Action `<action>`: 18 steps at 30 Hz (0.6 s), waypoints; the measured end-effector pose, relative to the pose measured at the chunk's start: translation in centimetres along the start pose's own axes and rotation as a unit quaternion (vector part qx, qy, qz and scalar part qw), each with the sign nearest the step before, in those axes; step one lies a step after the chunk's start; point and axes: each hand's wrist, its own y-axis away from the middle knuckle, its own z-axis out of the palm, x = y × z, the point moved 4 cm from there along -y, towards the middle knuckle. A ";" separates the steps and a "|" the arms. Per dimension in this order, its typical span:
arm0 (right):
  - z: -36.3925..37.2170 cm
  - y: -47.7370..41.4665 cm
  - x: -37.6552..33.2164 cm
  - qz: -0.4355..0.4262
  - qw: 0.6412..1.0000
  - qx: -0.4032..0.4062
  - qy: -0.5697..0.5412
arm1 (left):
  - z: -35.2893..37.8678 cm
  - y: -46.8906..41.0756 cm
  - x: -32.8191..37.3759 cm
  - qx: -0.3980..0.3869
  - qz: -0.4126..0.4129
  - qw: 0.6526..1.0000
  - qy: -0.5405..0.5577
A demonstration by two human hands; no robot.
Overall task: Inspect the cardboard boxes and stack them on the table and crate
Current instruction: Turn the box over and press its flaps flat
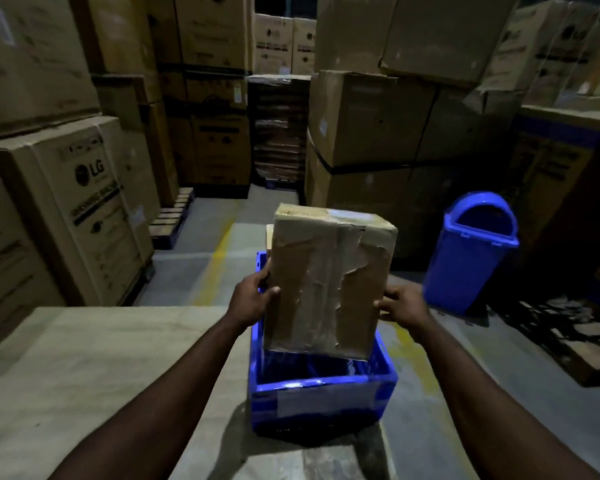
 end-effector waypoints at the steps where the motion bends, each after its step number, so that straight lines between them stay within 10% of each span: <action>1: -0.2 -0.8 1.0 0.000 1.000 -0.004 0.006 | 0.8 0.0 -0.3 0.009 -0.015 1.000 -0.004; 18: 3.9 -9.7 11.2 0.033 0.990 -0.135 -0.036 | 6.3 2.3 -5.0 0.104 -0.175 0.973 -0.106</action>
